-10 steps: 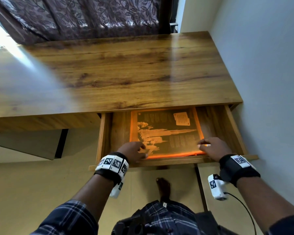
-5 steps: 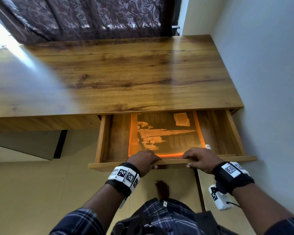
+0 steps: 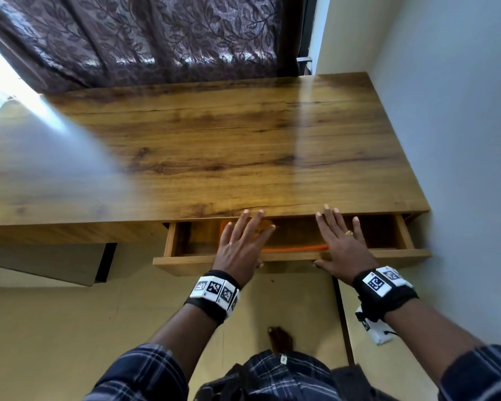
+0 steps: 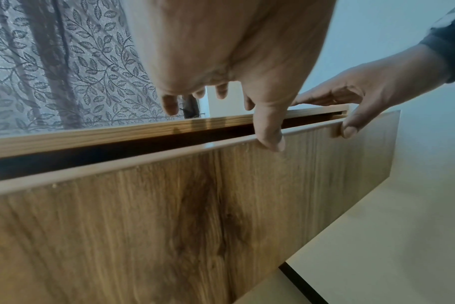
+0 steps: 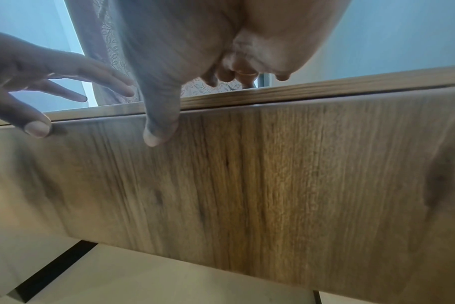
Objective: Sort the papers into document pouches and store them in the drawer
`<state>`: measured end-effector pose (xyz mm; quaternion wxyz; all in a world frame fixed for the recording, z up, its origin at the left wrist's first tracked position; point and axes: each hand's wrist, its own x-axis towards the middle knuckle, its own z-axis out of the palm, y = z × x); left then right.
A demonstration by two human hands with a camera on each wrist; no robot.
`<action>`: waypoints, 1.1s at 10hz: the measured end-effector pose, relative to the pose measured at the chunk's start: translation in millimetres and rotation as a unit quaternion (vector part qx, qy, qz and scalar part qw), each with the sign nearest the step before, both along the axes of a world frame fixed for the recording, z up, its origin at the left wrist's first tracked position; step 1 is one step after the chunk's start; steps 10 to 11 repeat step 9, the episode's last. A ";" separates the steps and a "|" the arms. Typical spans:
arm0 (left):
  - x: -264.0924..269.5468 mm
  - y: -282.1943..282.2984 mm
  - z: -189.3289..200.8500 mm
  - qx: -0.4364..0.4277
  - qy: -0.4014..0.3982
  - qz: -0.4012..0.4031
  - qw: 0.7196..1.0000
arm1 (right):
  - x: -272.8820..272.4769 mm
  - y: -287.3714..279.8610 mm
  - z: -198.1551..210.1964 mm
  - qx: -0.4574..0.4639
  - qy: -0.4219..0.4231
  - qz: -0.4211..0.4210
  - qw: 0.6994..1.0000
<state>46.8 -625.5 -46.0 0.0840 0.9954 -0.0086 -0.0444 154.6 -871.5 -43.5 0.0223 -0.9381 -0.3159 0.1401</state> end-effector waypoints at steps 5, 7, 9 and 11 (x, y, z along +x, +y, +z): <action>52.2 20.1 -0.6 -0.006 0.021 0.076 0.997 | 53.0 35.1 5.3 0.016 -0.002 0.036 0.999; 48.7 41.2 4.3 -0.027 0.038 0.105 0.993 | 54.3 64.1 12.2 0.024 0.000 0.013 1.000; 42.7 85.8 22.3 -0.045 0.009 0.110 0.993 | 45.6 128.0 27.2 0.057 -0.031 0.005 0.998; 42.7 85.8 22.3 -0.045 0.009 0.110 0.993 | 45.6 128.0 27.2 0.057 -0.031 0.005 0.998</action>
